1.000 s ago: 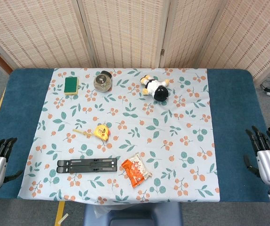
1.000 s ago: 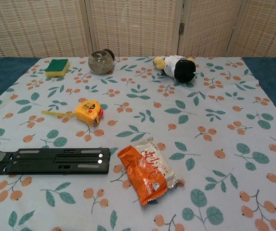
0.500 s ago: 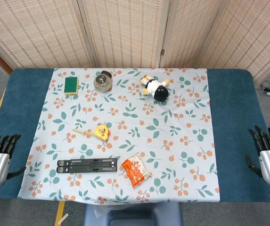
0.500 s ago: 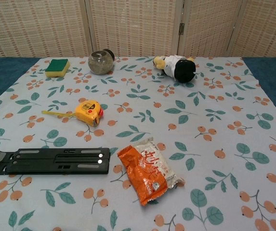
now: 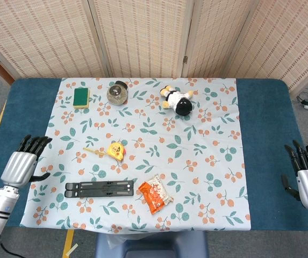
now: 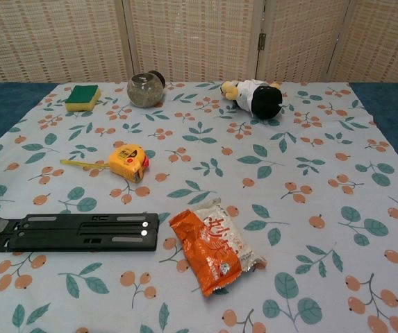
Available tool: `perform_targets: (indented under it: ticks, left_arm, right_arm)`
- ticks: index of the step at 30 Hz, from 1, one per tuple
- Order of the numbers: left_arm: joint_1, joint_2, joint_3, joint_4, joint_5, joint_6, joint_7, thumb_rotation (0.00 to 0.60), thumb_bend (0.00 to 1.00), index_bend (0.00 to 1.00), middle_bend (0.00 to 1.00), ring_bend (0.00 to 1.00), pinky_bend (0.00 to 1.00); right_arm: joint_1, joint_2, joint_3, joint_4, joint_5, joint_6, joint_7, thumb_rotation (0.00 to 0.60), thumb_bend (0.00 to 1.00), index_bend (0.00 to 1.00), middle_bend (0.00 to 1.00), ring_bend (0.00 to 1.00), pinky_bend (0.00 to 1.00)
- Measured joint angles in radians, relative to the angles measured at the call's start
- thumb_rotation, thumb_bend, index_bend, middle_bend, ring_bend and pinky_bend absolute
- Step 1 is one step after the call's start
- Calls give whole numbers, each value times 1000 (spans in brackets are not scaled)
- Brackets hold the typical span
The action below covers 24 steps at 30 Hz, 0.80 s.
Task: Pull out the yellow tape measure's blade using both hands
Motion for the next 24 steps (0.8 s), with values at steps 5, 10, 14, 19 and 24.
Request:
perform_targets:
  ticks: [5,10,14,19,24]
  left_arm:
    - [-111,-58,-15,115,8,-115,-61,600,138,173,144,141,0]
    - [-208,-142,-14,250,28,-205,-126,600,138,172,144,142,0]
    - [-273,-209,1,342,43,-272,-163,600,139,146,142,138,0]
    - [-340,-284,21,438,59,-327,-195,600,143,125,117,116,0]
    - [-399,-349,42,524,85,-358,-215,600,150,122,114,116,0]
  right_arm:
    - [-3,4,0,-5,3,1,-1,600,474,0,1,130,0]
    - [-8,6,-3,-5,2,6,2,600,474,0,1,135,0]
    - [-12,4,-2,4,-5,22,21,600,474,0,1,151,0]
    - [-18,-2,-3,20,-17,36,36,600,474,0,1,161,0]
    - [-22,-5,-4,24,-23,45,42,600,474,0,1,170,0]
